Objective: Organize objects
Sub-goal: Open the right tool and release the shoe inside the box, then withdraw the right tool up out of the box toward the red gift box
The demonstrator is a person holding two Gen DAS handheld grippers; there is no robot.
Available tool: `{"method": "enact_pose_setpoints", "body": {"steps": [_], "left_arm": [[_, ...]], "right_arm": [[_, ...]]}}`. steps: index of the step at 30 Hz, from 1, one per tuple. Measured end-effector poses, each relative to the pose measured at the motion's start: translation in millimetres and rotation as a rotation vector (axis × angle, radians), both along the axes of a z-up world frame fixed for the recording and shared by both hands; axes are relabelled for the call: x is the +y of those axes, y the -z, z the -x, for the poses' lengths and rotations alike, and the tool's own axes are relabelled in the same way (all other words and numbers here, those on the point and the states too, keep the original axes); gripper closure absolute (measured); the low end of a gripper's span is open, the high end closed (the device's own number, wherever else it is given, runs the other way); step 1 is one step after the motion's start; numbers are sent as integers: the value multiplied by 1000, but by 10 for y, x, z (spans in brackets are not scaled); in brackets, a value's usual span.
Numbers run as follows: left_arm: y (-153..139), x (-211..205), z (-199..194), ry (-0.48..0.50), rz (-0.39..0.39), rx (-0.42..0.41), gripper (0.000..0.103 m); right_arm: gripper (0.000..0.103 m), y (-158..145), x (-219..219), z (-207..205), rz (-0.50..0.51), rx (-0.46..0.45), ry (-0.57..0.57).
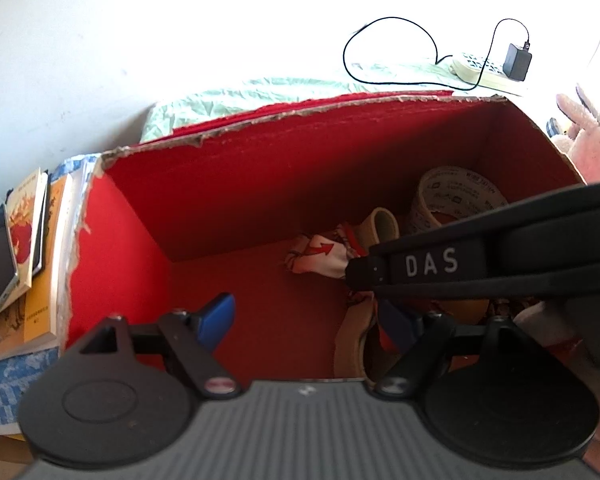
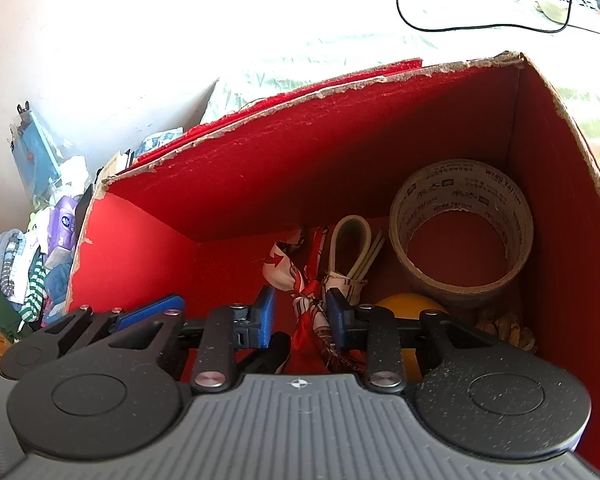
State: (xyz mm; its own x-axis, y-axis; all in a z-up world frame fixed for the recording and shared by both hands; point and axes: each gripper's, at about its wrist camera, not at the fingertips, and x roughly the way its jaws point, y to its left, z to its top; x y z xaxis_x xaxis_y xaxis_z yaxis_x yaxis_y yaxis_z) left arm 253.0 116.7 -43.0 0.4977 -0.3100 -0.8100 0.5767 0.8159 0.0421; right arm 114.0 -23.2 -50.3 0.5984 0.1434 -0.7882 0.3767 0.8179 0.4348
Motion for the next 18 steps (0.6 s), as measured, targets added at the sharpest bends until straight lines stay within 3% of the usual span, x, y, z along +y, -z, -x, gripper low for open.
{"method": "enact_pose_setpoints", "body": {"steps": [10, 14, 18], "left_arm": [[9, -28, 10, -10, -31, -25, 23], [-9, -44, 19, -21, -47, -41, 16], [-150, -6, 115, -28, -37, -78, 16]], "right_arm": [[73, 49, -45, 54, -13, -18, -2], [73, 6, -61, 105, 10, -47, 1], [73, -66, -40, 168, 31, -89, 21]]}}
